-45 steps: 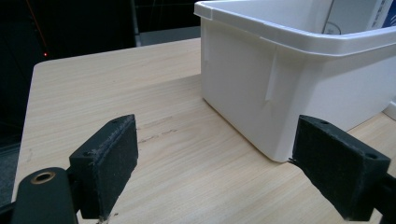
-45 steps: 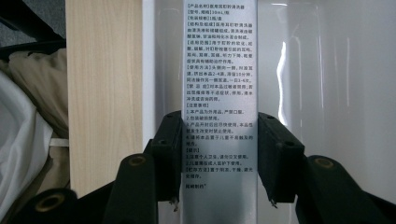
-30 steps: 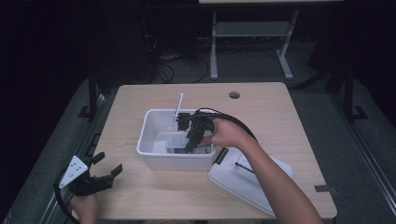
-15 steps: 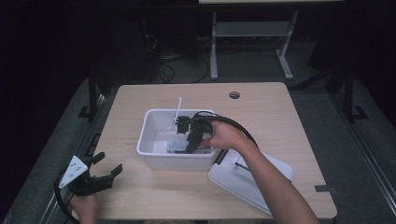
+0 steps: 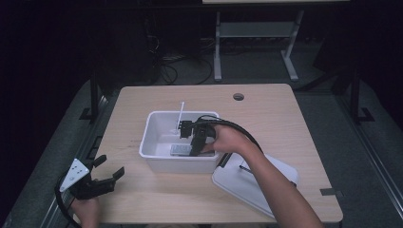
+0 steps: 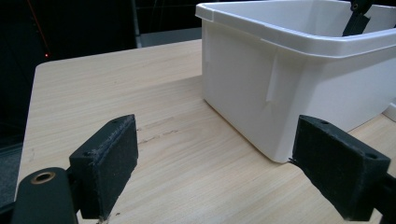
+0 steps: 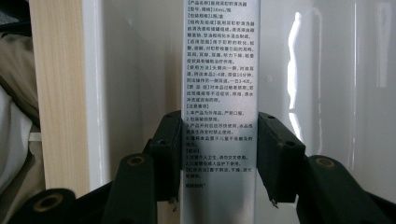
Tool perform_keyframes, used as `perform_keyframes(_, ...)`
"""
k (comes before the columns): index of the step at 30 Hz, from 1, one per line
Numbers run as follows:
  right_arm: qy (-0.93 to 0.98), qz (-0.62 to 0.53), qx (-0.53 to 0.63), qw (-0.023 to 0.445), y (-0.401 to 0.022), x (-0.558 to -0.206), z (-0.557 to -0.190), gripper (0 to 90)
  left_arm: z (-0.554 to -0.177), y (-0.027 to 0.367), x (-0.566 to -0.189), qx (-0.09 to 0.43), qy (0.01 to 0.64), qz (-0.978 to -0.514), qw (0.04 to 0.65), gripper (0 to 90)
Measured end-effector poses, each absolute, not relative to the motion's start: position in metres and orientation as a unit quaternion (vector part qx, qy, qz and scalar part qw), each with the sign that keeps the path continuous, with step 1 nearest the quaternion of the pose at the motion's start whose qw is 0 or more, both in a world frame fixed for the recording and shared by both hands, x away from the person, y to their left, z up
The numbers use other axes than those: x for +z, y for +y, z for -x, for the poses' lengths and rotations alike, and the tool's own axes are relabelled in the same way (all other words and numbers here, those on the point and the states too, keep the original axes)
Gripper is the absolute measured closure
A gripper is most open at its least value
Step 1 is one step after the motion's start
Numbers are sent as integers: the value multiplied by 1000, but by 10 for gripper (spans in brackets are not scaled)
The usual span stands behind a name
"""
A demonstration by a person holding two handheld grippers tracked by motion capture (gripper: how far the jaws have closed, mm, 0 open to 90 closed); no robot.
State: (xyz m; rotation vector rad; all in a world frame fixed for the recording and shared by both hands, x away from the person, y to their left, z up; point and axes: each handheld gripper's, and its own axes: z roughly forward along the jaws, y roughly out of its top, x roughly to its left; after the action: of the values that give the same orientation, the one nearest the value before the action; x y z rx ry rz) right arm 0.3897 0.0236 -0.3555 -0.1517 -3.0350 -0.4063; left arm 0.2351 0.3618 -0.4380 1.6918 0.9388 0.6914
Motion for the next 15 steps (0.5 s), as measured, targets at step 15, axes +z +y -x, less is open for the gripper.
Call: perform_keyframes(15, -990, 51, -125, 43, 24, -361, -389, 542, -235, 362, -438, 288, 391, -705, 517, 134)
